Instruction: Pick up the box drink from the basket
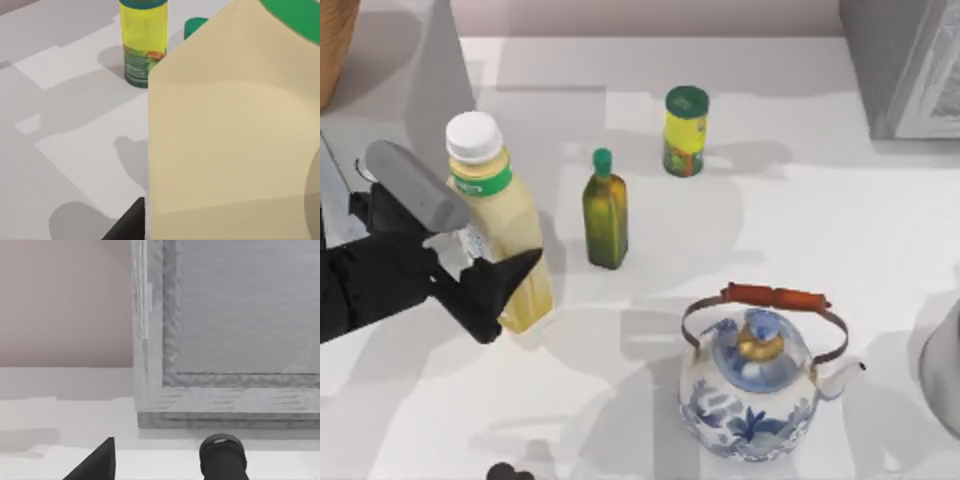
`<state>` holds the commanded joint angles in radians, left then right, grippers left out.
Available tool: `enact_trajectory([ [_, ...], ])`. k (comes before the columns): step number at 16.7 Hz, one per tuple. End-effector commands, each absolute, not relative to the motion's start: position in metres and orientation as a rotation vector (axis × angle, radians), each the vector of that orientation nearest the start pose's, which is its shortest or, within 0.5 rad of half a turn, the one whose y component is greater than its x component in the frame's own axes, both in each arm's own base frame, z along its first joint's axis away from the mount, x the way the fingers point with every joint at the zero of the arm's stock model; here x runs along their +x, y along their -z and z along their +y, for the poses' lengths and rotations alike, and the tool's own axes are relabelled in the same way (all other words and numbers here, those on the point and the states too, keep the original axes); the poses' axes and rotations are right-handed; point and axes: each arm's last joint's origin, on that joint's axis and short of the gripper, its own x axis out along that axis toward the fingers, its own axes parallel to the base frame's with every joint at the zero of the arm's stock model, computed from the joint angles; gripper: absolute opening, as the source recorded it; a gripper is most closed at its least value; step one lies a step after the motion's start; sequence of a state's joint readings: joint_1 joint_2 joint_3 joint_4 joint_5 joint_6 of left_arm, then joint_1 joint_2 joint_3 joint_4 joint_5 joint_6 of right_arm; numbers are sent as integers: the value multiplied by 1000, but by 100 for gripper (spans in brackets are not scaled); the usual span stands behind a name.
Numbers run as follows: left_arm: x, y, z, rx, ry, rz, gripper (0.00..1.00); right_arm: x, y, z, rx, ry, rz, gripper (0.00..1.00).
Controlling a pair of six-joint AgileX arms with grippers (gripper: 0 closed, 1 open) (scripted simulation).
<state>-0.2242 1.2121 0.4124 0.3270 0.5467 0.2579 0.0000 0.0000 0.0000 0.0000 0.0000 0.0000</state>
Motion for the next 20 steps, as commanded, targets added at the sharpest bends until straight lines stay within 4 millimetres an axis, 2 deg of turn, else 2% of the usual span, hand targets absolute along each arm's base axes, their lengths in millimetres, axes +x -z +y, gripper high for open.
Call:
enact_trajectory([
  [3,224,-161,-73,153,807,372,0,106,-160,-1,0,0,0,100],
  [8,225,-160,-74,153,807,372,0,106,-160,-1,0,0,0,100],
  [20,225,-160,-74,153,807,372,90,106,-160,-1,0,0,0,100],
])
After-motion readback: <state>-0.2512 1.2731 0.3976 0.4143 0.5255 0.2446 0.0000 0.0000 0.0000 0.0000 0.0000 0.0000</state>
